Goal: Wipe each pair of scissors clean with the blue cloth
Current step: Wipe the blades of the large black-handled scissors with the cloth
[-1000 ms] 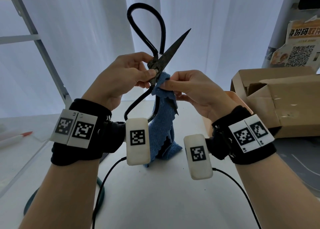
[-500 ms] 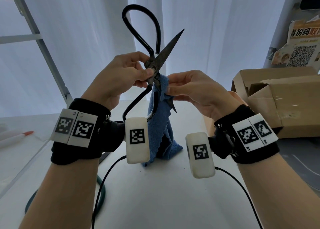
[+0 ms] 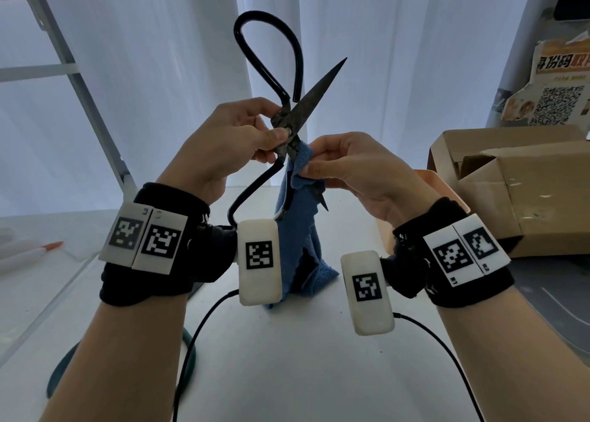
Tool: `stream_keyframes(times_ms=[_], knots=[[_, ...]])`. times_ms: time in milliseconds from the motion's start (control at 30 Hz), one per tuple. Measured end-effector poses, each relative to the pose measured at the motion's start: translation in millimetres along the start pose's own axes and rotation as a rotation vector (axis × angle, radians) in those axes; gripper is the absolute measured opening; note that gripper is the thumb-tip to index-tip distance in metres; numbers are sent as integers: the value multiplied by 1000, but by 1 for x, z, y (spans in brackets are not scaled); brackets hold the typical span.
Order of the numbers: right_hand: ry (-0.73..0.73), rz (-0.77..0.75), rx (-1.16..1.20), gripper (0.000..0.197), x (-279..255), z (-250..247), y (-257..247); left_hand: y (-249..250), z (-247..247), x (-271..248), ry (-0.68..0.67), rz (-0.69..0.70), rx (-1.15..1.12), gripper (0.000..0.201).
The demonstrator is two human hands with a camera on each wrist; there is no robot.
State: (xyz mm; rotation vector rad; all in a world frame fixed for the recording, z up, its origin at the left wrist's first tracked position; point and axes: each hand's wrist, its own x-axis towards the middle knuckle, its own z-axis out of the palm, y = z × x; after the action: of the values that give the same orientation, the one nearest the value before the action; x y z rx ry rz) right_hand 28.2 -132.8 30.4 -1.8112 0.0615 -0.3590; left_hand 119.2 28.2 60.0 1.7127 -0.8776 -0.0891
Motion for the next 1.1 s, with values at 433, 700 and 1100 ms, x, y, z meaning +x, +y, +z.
stream_keyframes(times_ms=[433,700,1100], knots=[[31,10,32,13,1,3,1,0,-13,0,28,-9,17,11],[278,-52,68,20,3,-12,11,0,-18,0,87,-20,34,11],[37,-91,184,15,-3,3,-1,1,-11,-1,18,-39,86,10]])
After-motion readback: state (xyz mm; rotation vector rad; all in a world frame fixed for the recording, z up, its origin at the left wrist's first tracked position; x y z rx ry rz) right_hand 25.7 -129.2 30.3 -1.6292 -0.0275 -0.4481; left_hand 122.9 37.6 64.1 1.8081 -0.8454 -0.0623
